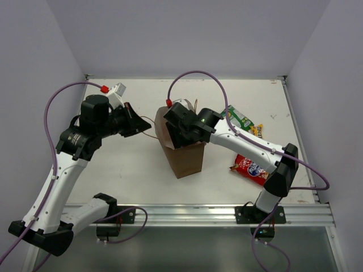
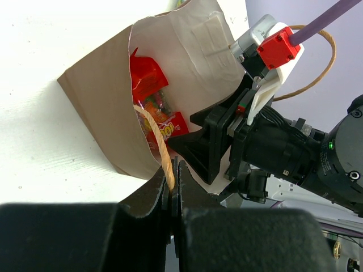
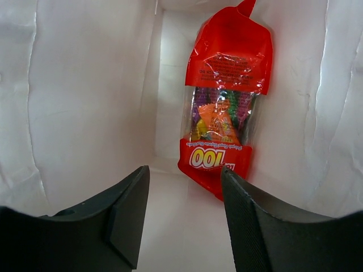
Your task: Take the snacks out of the paper bag
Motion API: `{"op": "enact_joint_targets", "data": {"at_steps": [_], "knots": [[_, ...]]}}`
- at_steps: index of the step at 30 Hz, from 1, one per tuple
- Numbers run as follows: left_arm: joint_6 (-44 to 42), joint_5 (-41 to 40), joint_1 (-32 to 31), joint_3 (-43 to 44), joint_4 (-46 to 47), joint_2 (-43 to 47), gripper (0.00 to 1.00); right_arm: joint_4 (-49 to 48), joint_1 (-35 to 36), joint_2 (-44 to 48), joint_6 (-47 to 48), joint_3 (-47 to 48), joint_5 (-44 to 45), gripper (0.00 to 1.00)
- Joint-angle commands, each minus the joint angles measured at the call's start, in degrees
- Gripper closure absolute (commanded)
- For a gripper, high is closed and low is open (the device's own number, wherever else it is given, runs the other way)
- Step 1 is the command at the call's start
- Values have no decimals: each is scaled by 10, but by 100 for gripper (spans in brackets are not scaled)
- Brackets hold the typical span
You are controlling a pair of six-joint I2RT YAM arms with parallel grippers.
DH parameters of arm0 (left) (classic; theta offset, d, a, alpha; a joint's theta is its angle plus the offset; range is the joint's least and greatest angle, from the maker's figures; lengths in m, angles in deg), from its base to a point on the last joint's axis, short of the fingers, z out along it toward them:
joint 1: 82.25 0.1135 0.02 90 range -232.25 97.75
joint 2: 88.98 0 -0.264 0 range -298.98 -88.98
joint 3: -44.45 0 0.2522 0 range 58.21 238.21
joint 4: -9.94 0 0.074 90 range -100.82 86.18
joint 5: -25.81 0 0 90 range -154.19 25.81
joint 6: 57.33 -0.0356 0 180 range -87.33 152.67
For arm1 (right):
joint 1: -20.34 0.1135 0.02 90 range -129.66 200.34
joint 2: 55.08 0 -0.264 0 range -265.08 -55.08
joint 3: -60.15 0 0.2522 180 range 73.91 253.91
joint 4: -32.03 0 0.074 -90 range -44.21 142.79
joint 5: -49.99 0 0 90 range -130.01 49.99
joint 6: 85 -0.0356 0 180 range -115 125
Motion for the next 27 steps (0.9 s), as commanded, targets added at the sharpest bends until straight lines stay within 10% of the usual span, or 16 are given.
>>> {"op": "enact_joint_targets", "data": {"at_steps": [1,7,27], "knots": [[-1,9,-1,6,16,12,99,-9,1,9,11,11,-1,43],[-3,8,-1,6,11,14,99,-5,-6,0,23,12,11,21],[-4,21,-1,18,20,-2,99,-27,-33,-60,62,-13,-20,19]]}}
